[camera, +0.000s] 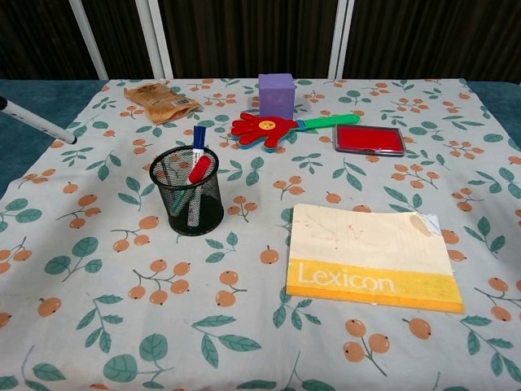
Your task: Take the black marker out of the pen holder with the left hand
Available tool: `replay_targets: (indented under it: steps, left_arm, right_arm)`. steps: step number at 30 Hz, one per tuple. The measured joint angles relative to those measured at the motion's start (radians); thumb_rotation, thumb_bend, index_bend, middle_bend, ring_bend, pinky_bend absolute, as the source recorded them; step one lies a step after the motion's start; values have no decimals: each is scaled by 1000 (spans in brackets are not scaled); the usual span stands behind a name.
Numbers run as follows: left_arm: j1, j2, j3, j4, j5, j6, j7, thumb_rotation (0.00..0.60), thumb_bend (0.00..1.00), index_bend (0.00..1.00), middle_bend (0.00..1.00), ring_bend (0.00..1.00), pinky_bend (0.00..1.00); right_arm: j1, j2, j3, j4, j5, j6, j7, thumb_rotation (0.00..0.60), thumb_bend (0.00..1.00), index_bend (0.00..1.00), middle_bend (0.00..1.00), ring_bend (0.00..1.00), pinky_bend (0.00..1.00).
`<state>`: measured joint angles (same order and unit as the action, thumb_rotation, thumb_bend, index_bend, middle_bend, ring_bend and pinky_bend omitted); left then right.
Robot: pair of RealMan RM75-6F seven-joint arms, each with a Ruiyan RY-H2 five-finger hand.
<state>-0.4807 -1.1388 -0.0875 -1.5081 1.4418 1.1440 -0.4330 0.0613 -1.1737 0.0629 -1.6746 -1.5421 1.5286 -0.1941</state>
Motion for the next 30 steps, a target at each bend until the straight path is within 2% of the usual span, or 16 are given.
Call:
replay_targets:
  steps: [6, 18, 21, 25, 30]
  left_arm:
    - [-43, -86, -29, 103, 28, -7, -65, 600, 391, 582, 114, 0, 0]
    - [-134, -160, -58, 118, -9, -113, 102, 600, 387, 545, 113, 0, 0]
    - [-155, -181, -59, 118, -23, -151, 131, 600, 328, 488, 110, 0, 0]
    - [-176, -187, -46, 107, -24, -195, 150, 600, 190, 381, 99, 0, 0]
    - [-182, -150, -25, 61, -12, -212, 171, 600, 121, 304, 86, 0, 0]
  right_arm:
    - [2, -3, -2, 1, -1, -5, -4, 600, 28, 14, 0, 0, 150]
    - [2, -3, -3, -1, -4, -2, -5, 600, 28, 14, 0, 0, 151]
    - [2, -3, -2, 0, -2, -2, -4, 600, 27, 14, 0, 0, 150]
    - [1, -2, -1, 1, -2, -1, -1, 600, 28, 14, 0, 0, 150]
    - [0, 0, 0, 2, 0, 1, 3, 600, 28, 14, 0, 0, 151]
